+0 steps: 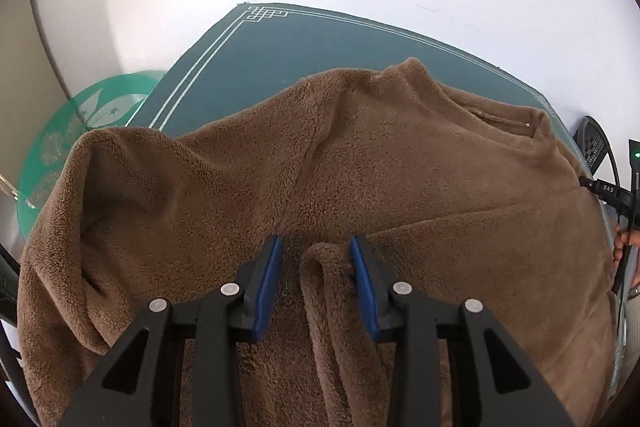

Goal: Fold clothes

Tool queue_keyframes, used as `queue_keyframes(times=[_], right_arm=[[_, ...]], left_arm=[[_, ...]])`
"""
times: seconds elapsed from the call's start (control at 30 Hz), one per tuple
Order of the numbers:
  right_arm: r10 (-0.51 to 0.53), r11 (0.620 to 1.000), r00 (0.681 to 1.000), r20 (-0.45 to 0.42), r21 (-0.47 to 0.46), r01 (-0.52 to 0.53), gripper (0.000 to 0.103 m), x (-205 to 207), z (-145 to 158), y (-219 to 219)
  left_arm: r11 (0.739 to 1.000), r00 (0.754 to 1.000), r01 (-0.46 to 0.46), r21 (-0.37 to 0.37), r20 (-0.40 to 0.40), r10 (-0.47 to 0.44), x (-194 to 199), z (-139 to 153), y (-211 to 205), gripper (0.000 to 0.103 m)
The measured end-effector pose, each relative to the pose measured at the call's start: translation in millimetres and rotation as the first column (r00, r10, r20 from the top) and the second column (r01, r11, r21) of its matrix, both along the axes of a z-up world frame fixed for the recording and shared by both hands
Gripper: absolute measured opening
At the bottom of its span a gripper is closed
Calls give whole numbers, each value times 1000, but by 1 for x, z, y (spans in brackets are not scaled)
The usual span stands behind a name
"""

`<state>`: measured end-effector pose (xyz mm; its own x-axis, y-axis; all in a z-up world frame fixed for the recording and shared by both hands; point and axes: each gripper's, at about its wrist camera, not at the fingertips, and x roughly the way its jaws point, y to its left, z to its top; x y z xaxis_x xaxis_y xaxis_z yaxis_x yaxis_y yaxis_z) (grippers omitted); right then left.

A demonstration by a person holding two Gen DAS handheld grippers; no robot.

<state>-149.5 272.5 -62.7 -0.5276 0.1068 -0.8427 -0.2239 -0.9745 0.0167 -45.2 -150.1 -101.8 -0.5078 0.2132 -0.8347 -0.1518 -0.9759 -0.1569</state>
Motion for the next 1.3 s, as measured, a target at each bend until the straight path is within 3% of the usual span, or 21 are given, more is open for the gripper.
queue_keyframes(times=[0.07, 0.17, 0.27, 0.37, 0.47, 0.57, 0.7, 0.87, 1.03, 1.17, 1.3], right_arm=[[-8, 1000, 1000, -19, 13, 8, 50, 3, 8, -3], [14, 999, 996, -87, -29, -17, 51, 22, 29, -5], [81, 996, 986, -148, -30, -87, 62, 36, 52, -21], [203, 979, 967, -153, 23, -202, 62, 34, 70, -59], [281, 960, 955, -93, 41, -278, 62, 8, 63, -87], [312, 948, 949, -51, -46, -314, 62, -14, 52, -107], [315, 945, 949, -8, -87, -315, 62, -45, 24, -116], [314, 945, 949, 41, -105, -308, 62, -75, -6, -129], [329, 944, 944, 29, -38, -328, 64, -77, -7, -136], [339, 940, 941, 18, -43, -338, 64, -60, 0, -132], [328, 943, 945, -15, -50, -328, 65, -24, 20, -119]], left_arm=[[1000, 1000, 2, 12, 5, -2, 0, 2, -2, 40], [1000, 1000, 0, 32, 10, 0, 3, 6, -7, 40], [999, 1000, -5, 44, 17, 4, 8, 9, -10, 41], [999, 1000, 8, 42, 17, -9, 8, 13, -2, 43], [999, 1000, 31, 32, 4, -31, 7, 16, 8, 53], [999, 999, 42, 8, 4, -42, 3, 12, 15, 55], [999, 999, 35, 3, 36, -35, -3, -3, 14, 56], [999, 999, 49, 3, 0, -49, -2, -6, 14, 63], [998, 998, 56, 27, -6, -56, -2, -7, 12, 69], [997, 998, 59, 58, -3, -59, -2, -6, 9, 69], [977, 995, 74, 200, 51, -86, -4, -5, -7, 69]])
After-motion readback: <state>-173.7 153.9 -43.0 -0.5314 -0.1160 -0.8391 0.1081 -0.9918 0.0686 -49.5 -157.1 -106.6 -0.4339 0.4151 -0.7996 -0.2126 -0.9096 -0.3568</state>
